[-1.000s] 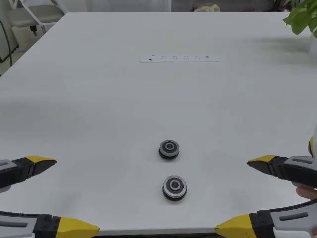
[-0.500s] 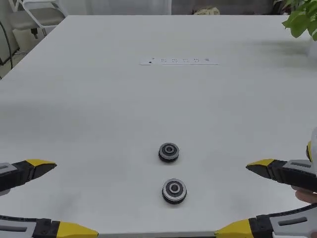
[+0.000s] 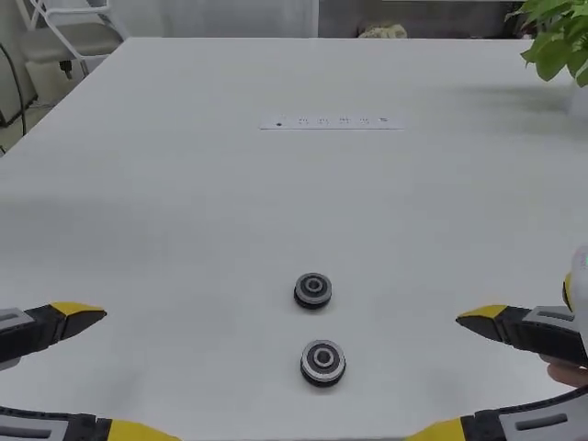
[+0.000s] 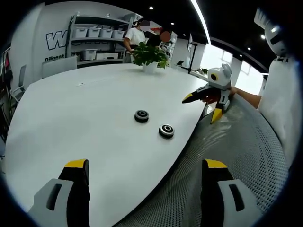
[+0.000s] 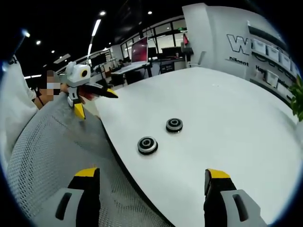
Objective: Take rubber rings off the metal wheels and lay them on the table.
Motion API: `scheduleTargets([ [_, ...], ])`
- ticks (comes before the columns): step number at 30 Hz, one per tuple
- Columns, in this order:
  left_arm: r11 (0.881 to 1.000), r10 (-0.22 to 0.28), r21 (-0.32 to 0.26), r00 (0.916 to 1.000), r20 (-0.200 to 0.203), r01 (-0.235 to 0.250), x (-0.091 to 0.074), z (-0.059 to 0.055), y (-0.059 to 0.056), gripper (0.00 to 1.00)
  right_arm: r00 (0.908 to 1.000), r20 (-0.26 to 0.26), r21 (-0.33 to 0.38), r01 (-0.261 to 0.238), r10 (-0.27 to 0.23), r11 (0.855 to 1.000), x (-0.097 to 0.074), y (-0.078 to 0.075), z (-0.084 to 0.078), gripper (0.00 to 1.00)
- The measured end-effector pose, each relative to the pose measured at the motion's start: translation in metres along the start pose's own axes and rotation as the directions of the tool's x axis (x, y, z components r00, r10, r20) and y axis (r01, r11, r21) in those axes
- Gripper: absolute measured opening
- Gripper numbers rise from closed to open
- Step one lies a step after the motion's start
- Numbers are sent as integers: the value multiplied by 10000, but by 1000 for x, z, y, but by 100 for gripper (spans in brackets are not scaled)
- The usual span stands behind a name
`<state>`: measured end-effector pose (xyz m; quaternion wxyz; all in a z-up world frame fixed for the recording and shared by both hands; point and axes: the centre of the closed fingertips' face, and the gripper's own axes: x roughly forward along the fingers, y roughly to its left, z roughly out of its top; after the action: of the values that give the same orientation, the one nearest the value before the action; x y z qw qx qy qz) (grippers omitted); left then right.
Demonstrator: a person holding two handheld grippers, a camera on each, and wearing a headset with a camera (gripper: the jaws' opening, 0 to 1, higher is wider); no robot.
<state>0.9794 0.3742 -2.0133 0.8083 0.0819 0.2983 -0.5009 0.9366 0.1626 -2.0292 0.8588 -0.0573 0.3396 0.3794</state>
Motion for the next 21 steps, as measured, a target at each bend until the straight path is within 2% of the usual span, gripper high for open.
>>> scheduleTargets([
  [21,10000,58,6,10000,33,-58,0,1,0,96,10000,74,36,8,-9,10000,0,1,1,90],
])
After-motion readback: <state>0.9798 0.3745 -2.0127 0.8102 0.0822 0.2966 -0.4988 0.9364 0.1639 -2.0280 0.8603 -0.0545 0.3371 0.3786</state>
